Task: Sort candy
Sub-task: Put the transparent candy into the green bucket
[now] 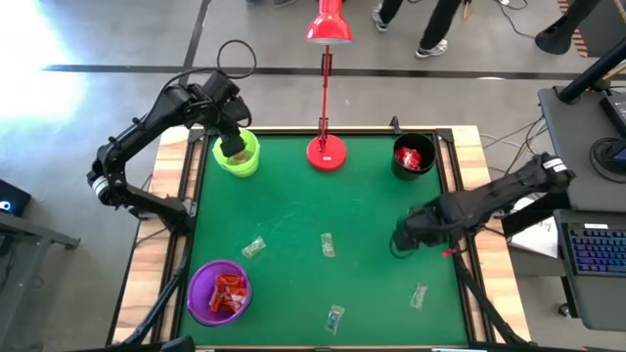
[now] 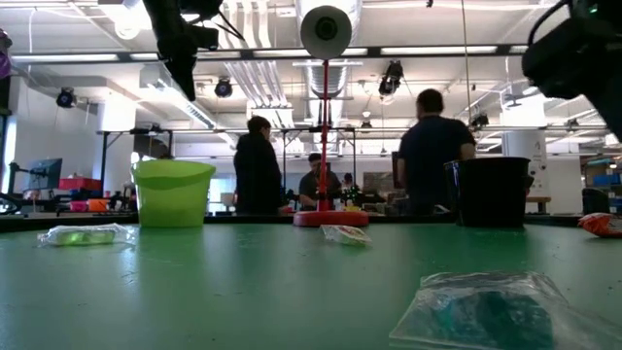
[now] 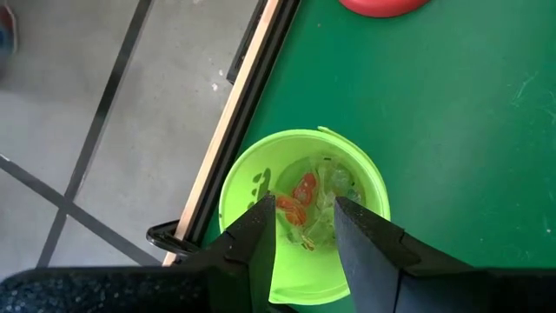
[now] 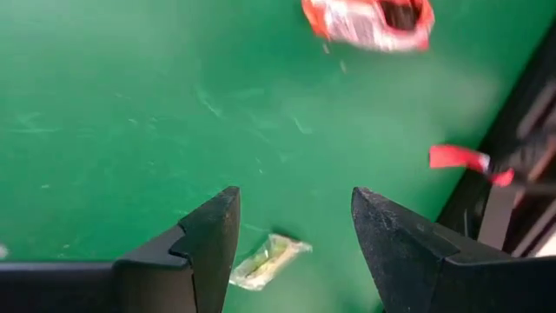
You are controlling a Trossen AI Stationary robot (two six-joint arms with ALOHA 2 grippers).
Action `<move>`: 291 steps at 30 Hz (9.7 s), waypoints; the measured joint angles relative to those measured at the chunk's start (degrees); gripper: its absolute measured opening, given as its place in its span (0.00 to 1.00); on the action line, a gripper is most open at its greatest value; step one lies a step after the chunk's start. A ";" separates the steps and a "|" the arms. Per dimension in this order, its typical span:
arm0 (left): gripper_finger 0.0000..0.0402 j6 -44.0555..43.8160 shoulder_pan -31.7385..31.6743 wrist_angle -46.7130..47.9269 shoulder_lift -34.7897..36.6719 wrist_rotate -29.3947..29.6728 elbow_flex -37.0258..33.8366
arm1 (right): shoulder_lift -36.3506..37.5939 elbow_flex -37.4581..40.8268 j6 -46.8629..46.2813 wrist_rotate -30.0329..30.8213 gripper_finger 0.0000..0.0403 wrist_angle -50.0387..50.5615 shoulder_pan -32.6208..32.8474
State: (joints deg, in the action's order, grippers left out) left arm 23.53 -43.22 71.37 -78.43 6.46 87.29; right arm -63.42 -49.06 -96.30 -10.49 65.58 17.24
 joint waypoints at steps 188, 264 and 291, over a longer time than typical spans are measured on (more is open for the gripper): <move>0.42 -47.04 17.64 -75.37 -22.69 -62.71 0.02 | -1.40 -0.04 69.25 44.75 0.02 -90.29 -16.16; 0.00 -31.63 7.88 -45.04 -19.63 -69.98 0.02 | 5.39 0.00 71.58 38.96 0.45 -85.00 -16.79; 0.00 -2.69 -0.01 1.57 -11.56 -18.87 0.02 | 5.53 0.00 71.23 38.96 0.45 -81.99 -16.79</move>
State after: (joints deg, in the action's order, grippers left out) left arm 20.84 -43.23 72.95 -90.00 -12.41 87.31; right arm -57.89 -49.06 -25.07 28.47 -16.40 0.45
